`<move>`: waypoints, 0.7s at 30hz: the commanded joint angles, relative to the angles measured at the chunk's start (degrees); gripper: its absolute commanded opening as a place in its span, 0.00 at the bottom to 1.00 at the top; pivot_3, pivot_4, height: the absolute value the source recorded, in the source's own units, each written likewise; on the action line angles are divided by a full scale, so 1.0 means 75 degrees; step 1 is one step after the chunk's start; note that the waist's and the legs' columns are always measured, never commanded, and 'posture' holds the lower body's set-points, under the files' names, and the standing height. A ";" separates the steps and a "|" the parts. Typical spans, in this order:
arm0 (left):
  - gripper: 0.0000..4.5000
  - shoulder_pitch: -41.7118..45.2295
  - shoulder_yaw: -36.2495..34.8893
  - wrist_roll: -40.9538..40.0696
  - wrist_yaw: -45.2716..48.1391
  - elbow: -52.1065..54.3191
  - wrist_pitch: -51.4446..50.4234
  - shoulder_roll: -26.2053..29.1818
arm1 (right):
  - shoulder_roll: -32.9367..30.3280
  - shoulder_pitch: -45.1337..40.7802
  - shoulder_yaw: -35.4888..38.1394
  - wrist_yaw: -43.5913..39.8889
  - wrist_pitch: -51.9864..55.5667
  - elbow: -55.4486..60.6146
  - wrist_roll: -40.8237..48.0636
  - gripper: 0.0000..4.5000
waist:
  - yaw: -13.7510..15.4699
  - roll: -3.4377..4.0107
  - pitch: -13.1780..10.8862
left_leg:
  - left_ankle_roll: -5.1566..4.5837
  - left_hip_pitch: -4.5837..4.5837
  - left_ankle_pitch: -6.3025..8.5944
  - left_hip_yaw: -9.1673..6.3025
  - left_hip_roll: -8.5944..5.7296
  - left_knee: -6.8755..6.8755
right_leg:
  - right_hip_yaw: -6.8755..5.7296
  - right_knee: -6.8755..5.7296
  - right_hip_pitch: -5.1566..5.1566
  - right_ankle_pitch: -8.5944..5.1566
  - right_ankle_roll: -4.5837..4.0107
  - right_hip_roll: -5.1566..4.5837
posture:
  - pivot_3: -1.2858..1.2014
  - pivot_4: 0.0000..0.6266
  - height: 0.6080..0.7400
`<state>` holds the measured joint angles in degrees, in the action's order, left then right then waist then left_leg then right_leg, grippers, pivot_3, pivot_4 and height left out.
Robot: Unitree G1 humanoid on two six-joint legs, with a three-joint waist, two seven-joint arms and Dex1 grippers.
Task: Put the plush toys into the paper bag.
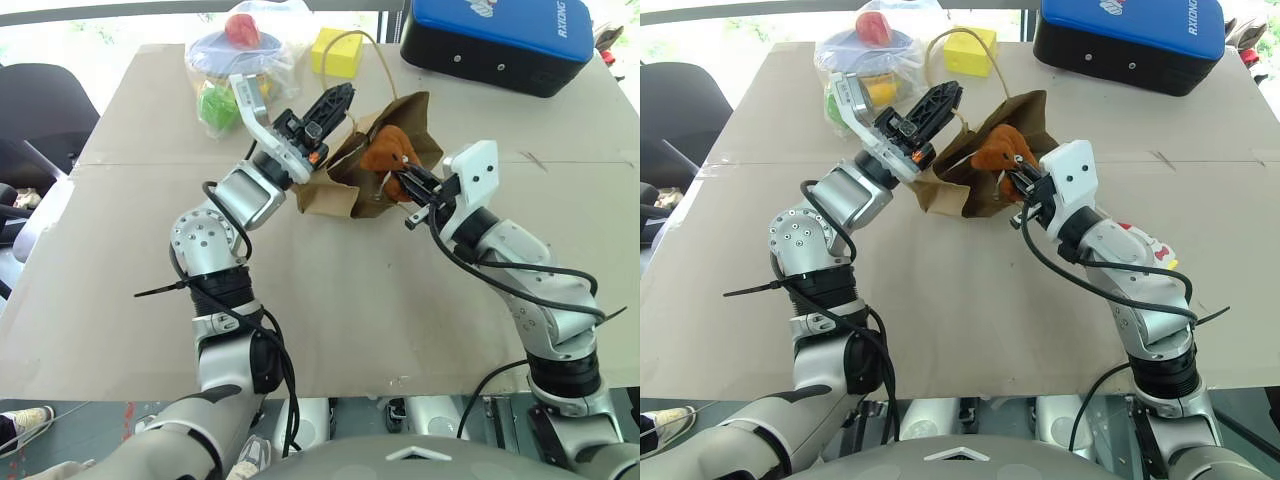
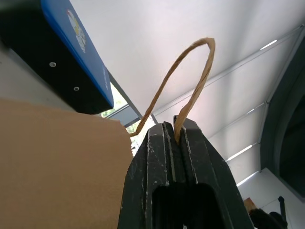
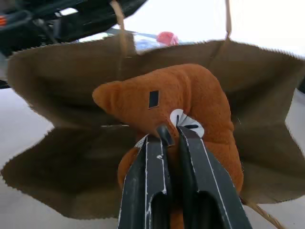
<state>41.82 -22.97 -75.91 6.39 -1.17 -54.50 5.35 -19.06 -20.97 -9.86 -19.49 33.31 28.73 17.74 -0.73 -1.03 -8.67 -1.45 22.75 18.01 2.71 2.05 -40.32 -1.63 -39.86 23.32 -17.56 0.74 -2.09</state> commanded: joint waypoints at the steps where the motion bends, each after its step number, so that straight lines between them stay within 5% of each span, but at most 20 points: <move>1: 0.00 -0.0007 0.0122 -0.0401 -0.0089 0.0482 -0.0043 0.0044 | -0.0274 -0.0320 -0.0363 -0.0555 -0.0313 -0.0313 -0.0358 0.01 | -0.0006 0.0000 0.0000 | 0.0001 0.0000 0.0000 -0.0001 0.0000 0.0000 | -0.0001 0.0000 0.0000 0.0000 0.0000 0.0001 | 0.52 0.24 0.92; 10: 0.00 -0.0455 0.0537 -0.0673 -0.0025 0.0773 -0.0250 0.0189 | -0.0739 -0.2609 -0.1748 -0.2669 -0.1601 -0.3328 -0.1621 0.01 | 0.0001 0.0000 0.0000 | 0.0008 -0.0003 -0.0005 -0.0008 0.0001 0.0001 | -0.0003 0.0002 -0.0001 0.0000 -0.0002 0.0007 | 0.52 0.24 0.92; 18: 0.00 -0.0968 0.0819 -0.0351 0.0651 0.1120 -0.0373 0.0917 | -0.1724 -0.1882 -0.0797 -0.4052 -0.1481 -0.1983 -0.0742 0.81 | 0.0010 -0.0001 -0.0001 | 0.0008 0.0009 -0.0005 -0.0008 0.0001 0.0000 | -0.0006 0.0010 -0.0001 0.0000 -0.0001 -0.0005 | 0.52 0.24 0.92; 21: 0.00 -0.1200 0.1296 0.0369 0.1671 0.1414 -0.0277 0.1601 | -0.2193 -0.1385 0.0073 -0.3978 -0.0678 -0.0867 -0.0138 0.81 | 0.0007 0.0000 -0.0001 | 0.0008 0.0006 -0.0005 -0.0008 0.0002 0.0000 | -0.0006 0.0006 -0.0001 0.0000 -0.0001 -0.0004 | 0.52 0.24 0.92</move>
<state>32.88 -15.37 -76.25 13.20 6.09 -57.33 15.29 -33.99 -31.93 -14.71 -49.42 24.87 15.43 13.03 -0.68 -1.03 -8.68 -1.39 22.80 17.98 2.64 2.07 -40.32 -1.68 -39.81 23.31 -17.56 0.74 -2.12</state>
